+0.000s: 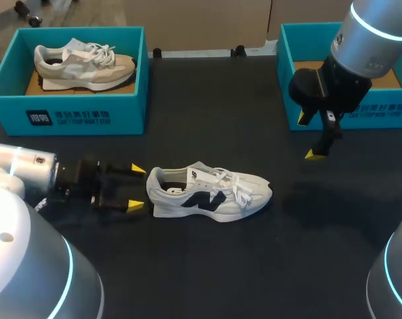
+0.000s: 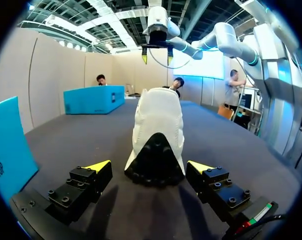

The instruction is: Take the shoe out of the shoebox, open the shoe tongue, remove and reinsert the insole, then place the shoe into the shoebox

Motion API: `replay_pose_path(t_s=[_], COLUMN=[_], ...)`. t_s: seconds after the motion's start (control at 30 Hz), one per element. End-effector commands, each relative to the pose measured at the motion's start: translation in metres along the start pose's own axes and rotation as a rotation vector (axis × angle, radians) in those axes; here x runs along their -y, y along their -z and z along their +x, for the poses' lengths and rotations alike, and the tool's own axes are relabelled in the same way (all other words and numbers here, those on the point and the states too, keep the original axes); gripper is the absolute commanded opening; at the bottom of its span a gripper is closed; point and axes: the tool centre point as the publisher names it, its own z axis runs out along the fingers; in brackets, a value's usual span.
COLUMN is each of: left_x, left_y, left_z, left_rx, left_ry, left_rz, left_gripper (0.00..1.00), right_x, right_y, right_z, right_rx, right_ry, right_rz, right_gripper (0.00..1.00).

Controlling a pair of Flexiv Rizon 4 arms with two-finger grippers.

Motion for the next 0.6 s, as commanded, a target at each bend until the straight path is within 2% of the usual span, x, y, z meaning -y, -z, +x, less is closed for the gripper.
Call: replay_pose_path(t_s=[0.03, 0.6], left_x=[0.000, 0.004], left_y=[-0.008, -0.035], left_z=[0.002, 0.010], left_rx=[0.001, -0.016], left_ry=[0.012, 0.026], left_rz=[0.000, 0.003], left_gripper=[1.00, 1.00], right_x=[0.000, 0.000], right_y=[-0.001, -0.001], right_z=[-0.001, -0.001], right_rx=[-0.001, -0.001], right_ry=[0.000, 0.000], right_rz=[0.001, 0.001], right_gripper=[1.00, 1.00])
